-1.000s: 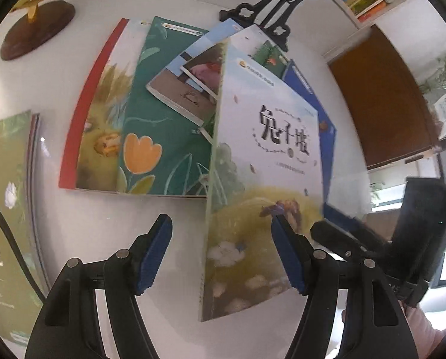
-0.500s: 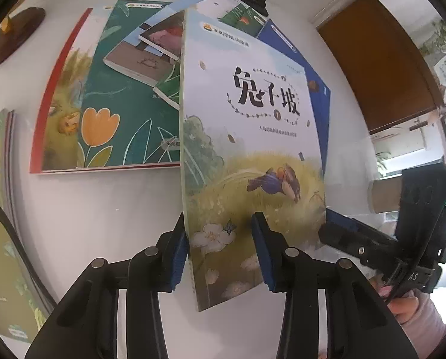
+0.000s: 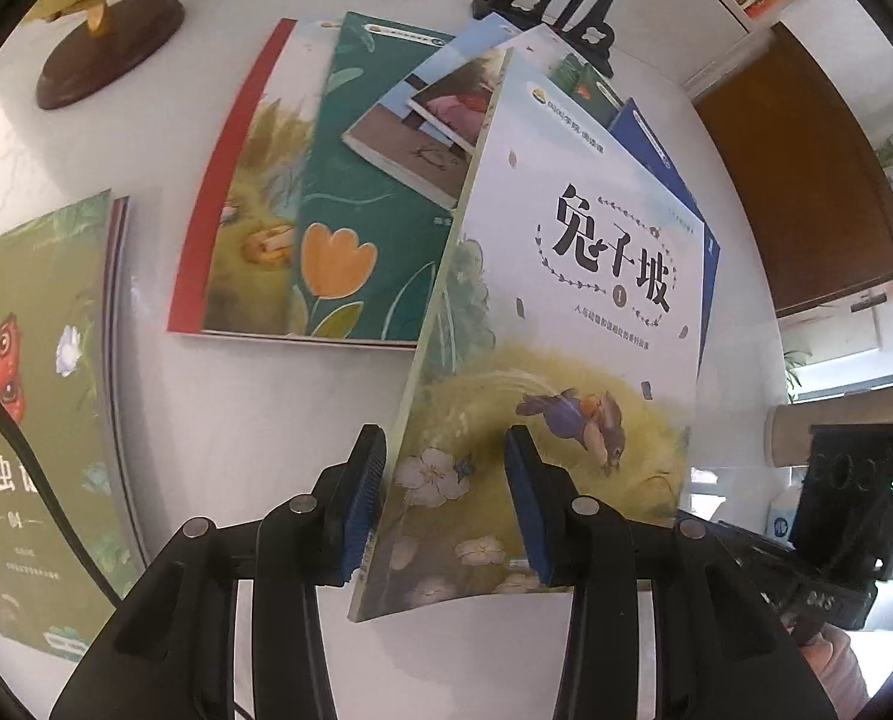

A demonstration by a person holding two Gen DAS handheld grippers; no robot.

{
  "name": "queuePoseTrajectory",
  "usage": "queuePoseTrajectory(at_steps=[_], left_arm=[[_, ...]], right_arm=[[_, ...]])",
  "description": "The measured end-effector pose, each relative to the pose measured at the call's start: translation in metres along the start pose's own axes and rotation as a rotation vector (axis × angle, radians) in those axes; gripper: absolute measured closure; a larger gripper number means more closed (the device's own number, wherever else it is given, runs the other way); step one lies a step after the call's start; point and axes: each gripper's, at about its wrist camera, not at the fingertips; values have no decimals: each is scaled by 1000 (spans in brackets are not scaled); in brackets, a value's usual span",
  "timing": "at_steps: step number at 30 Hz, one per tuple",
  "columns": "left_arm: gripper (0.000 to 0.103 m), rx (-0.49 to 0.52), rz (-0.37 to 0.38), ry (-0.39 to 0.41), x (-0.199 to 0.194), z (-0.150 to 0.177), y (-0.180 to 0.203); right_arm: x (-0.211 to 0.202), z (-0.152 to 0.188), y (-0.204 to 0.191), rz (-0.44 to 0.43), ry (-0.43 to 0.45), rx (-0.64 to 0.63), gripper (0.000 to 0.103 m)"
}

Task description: Organize books

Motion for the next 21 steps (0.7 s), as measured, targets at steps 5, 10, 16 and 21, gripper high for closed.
queuePoseTrajectory(at_steps=[5,10,16,21], left_arm=[[65,-13,32,-43,1,2,-1],[66,-40,7,-21,-7,7,-10],[67,-79,40,-2,-21,10,-25],[67,-90,11,-12,-20,10,-34]], right_arm=[[8,-3,12,-47,40,148,52],[15,-10,1,-47,49,99,53],[-7,-12,-36,-192,120,-71,94],[6,-24,-59,-42,65,-180,93]])
Point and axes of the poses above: each gripper's, at about its wrist camera, not at the fingertips, and x roughly the way its jaws point, y to its right, z to its underside
